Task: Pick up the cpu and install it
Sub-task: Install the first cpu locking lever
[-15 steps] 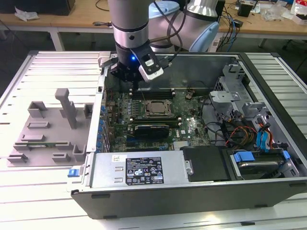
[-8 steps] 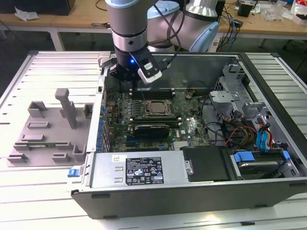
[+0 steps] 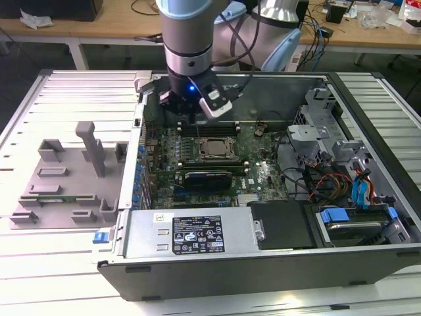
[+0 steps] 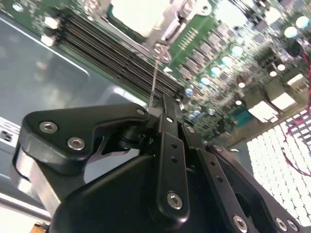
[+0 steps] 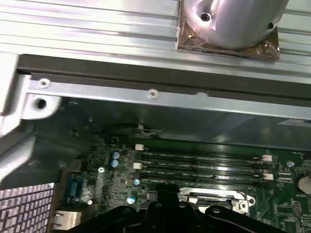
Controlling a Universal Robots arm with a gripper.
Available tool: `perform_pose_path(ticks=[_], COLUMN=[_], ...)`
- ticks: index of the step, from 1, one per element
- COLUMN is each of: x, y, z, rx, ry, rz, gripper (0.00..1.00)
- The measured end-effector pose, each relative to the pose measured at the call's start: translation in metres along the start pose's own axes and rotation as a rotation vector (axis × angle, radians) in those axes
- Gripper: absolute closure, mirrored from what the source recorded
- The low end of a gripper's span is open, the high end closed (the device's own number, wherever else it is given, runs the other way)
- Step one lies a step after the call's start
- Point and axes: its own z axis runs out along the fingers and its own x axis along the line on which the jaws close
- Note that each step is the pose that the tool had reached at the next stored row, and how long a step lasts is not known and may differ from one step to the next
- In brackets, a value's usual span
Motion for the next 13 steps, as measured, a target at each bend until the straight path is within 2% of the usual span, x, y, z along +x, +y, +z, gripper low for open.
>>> perform_pose_path(ticks=[3,4,8,10,13], x=[-0.0235,-0.0287,-0.0292,-0.0315,-0.0404], y=[-0.0034,-0.0045,-0.0048,-0.0068,-0.0090], z=[0.0015,0.0017,0.0031,0.0088,0.0183], rx=[-0.0002,0.0000,-0.0002,-0.0001,0.0005], ry=[-0.0002,0.0000,-0.0002,-0.0002,-0.0024], rz=[0.000,0.000,0.000,0.000,0.009], gripper=[0.89,0.89,0.89,0.89,0.89])
